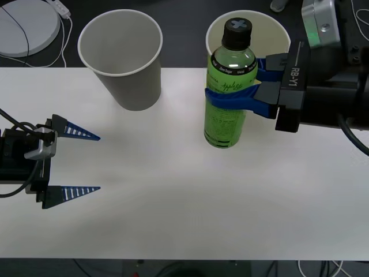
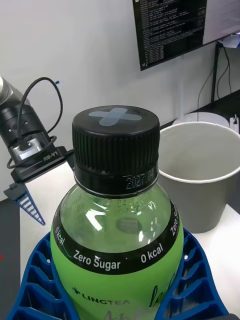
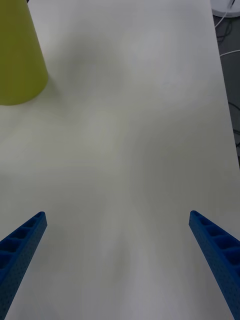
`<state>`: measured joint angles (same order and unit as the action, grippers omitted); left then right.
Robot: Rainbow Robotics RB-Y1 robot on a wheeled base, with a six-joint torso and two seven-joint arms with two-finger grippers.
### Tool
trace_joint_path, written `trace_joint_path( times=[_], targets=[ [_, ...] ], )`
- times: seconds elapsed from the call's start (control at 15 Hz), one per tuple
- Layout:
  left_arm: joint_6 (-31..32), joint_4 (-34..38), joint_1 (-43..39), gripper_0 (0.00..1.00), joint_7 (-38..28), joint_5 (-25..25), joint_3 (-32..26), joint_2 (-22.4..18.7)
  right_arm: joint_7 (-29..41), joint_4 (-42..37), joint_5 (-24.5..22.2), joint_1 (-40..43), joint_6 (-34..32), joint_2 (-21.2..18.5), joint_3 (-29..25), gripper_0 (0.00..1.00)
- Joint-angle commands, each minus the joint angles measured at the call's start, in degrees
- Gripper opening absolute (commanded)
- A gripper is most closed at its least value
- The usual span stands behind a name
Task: Put the can into the green bin and the plastic bottle into the gray bin
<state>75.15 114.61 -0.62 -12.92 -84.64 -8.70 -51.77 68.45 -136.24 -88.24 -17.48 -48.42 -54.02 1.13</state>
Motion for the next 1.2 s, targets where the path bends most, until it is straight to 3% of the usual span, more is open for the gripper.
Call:
trace_joint_path(
  times=[0.07,0.6,0.87,1.07,1.2],
  targets=[
    [0.0,0.0,0.0,1.0,0.0,0.0,0.0,0.0,1.95,3.61,-1.5,-6.51,0.0,1.02,4.58,0.0],
    [0.0,0.0,0.0,1.0,0.0,0.0,0.0,0.0,1.95,19.17,-2.47,-26.11,-0.44,6.56,15.74,0.0],
    [0.0,0.0,0.0,1.0,0.0,0.0,0.0,0.0,3.09,25.58,-3.26,-34.2,-8.0,8.23,16.36,0.0],
    [0.0,0.0,0.0,1.0,0.0,0.0,0.0,0.0,11.71,26.99,-7.74,-40.7,-14.42,9.28,16.97,0.0],
    [0.0,0.0,0.0,1.0,0.0,0.0,0.0,0.0,12.94,30.15,-8.62,-44.39,-18.9,10.77,17.06,0.0]
  ],
)
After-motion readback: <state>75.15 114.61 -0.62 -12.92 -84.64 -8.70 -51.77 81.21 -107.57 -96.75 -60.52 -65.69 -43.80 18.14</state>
